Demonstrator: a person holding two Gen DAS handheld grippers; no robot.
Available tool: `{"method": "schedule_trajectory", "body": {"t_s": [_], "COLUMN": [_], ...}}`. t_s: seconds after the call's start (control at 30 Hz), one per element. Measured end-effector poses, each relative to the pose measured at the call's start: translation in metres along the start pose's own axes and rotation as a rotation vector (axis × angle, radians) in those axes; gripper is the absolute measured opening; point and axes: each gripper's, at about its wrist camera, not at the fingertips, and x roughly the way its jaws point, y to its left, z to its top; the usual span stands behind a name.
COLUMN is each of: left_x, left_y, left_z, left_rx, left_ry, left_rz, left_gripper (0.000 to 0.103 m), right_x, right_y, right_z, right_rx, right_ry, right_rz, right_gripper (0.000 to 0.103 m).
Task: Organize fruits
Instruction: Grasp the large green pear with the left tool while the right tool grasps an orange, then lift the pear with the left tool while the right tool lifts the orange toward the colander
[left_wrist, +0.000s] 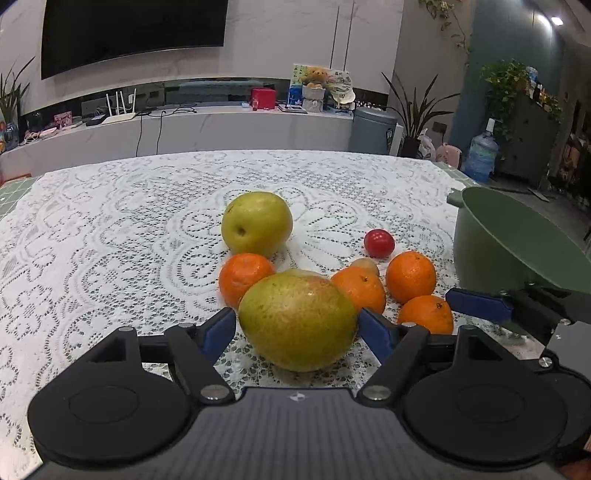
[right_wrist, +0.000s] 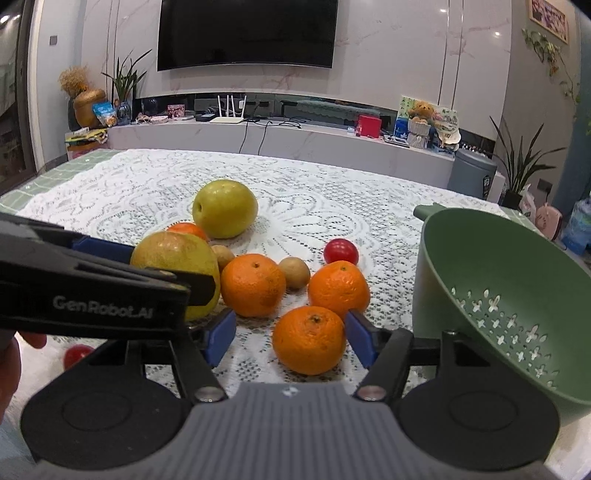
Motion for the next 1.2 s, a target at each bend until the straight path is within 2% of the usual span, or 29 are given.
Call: {"method": "schedule_trajectory", "body": {"t_s": [0.17,0.3,0.87,1.2], "left_x": [0.006,0.006,-0.003,-0.014], "left_y": [0.0,0.0,-0.008,-0.007], "left_z": [0.0,-0.001,-0.003,-0.008], "left_rx": [0.005,0.011,0.063,0.08], "left_ry": [0.013,0.008,0.025,0.065], "left_rz": [0.003,-0.005,0.018,0.019], "left_gripper": [0.089,0.085,0.083,0.083], "right_x": [0.011,0.013,0.002,-0.006], "right_y": [-0.001,-0.004,0.0,0.004], "right_z": [-0.003,-0.004,-0.005,-0.012], "right_rx": [0.006,0.029,0.017,-0.002], "right_ry": [0.06,0.066,0.056,0.107], "right_rz": [-0.044,-0.041,-0.01,0.003], "right_gripper": [0.05,0.045,0.044,0.044]}}
